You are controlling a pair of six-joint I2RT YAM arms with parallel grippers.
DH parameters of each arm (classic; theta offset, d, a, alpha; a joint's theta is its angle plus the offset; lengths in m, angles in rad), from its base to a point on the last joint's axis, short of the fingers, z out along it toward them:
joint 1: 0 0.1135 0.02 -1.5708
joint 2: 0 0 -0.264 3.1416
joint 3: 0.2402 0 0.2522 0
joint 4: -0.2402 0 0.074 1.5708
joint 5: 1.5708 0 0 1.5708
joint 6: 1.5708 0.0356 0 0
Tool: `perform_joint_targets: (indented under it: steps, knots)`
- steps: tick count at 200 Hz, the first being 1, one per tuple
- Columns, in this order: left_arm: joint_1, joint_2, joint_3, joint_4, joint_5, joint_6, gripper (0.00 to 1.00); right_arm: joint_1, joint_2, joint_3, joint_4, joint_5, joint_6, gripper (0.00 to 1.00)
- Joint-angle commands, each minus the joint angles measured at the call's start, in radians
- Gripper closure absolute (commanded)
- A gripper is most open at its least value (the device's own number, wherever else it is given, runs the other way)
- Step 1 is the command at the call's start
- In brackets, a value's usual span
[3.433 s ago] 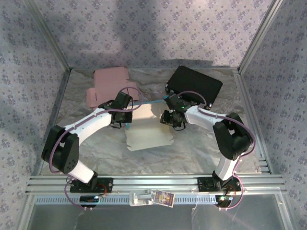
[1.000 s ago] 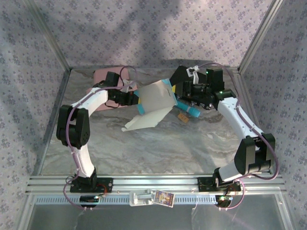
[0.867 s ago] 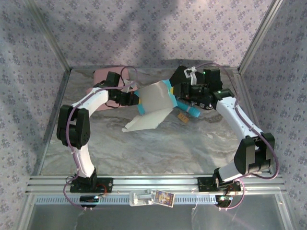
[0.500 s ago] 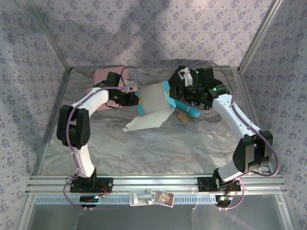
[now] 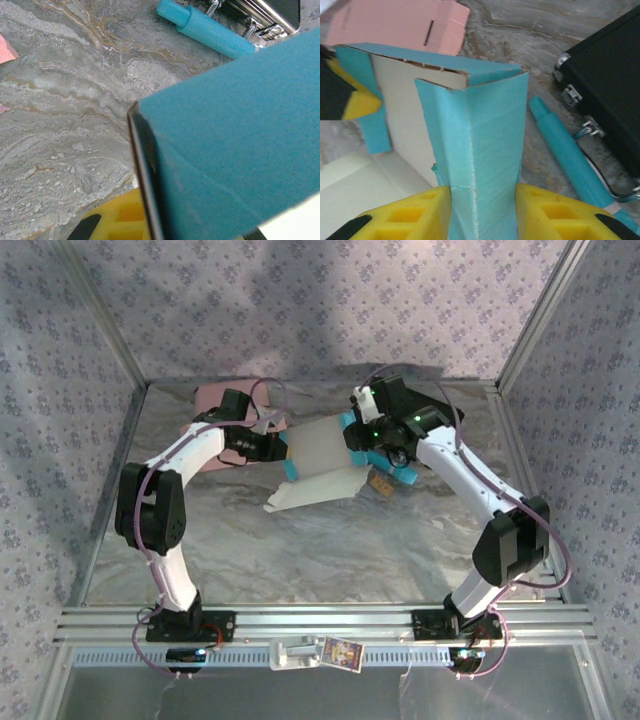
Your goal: Fold the paper box
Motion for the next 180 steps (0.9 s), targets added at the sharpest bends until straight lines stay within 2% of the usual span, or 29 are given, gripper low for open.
perform_joint_targets:
  steps: [1,67,112,153,180]
  knots:
    - [-0.014,-0.06,0.01,-0.011,0.036,0.025,1.0,0.042,0.053,0.055,-0.096,0.176,-0.025,0.66]
    - [-0.065,-0.057,0.032,-0.037,-0.048,-0.014,1.0,0.154,0.167,0.147,-0.229,0.558,0.106,1.0]
    - [-0.086,-0.071,0.018,-0.038,-0.08,-0.038,1.0,0.157,0.197,0.16,-0.241,0.56,0.128,1.0]
    - [-0.089,-0.077,0.007,-0.039,-0.088,-0.04,1.0,0.155,0.227,0.172,-0.251,0.544,0.139,0.92]
    - [-0.095,-0.076,0.012,-0.042,-0.096,-0.046,1.0,0.164,0.248,0.2,-0.279,0.609,0.16,1.0]
